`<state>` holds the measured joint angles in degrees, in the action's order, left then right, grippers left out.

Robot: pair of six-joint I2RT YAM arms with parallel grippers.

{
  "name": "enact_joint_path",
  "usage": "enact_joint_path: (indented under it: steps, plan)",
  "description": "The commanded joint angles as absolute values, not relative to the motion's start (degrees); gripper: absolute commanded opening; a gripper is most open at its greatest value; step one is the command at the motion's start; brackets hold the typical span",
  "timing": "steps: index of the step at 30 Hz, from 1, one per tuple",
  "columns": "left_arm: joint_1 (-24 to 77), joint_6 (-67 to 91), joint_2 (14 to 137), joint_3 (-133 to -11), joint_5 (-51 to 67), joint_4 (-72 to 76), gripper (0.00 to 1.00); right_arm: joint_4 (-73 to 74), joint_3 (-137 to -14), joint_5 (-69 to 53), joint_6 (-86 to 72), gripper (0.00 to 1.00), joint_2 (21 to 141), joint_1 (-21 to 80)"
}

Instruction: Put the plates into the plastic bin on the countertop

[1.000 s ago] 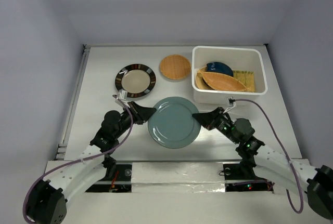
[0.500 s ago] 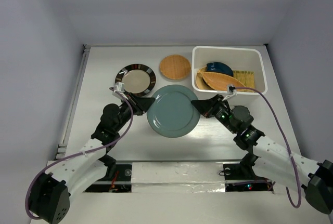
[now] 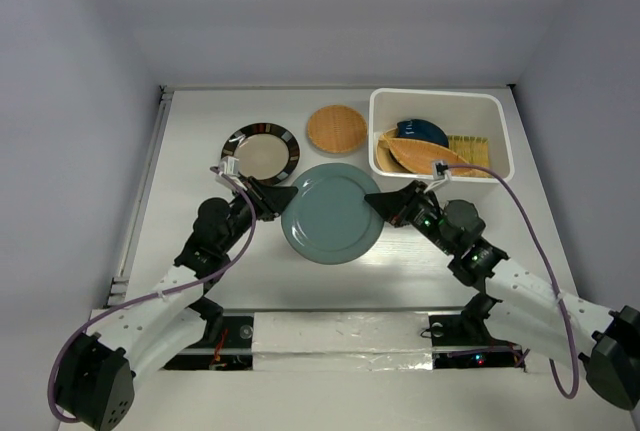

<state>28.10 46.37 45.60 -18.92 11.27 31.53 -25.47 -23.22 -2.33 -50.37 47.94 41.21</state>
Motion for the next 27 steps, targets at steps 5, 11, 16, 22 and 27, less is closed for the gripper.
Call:
enact_joint_path:
  steps: [5,11,16,22,27]
  plan:
    - [30.9,45.7,44.9,-24.4,17.8,31.3,0.08,-22.9,-31.4,-8.5,-49.1,0.00,41.6,44.3]
    - [30.9,42.5,41.7,-26.4,13.5,26.5,0.49,-17.9,-39.1,-5.6,-47.5,0.00,40.0,38.6]
    - [30.9,41.5,41.7,-28.4,11.7,26.1,0.52,-23.0,-42.1,-10.2,-50.7,0.00,43.6,33.5]
    - [30.9,40.4,44.0,-31.9,6.6,23.7,0.60,-24.9,-45.2,-12.6,-52.6,0.00,47.3,26.7]
    - [30.9,40.0,42.5,-33.1,0.6,21.5,0.74,-29.0,-47.3,-18.9,-57.2,0.00,50.9,16.3]
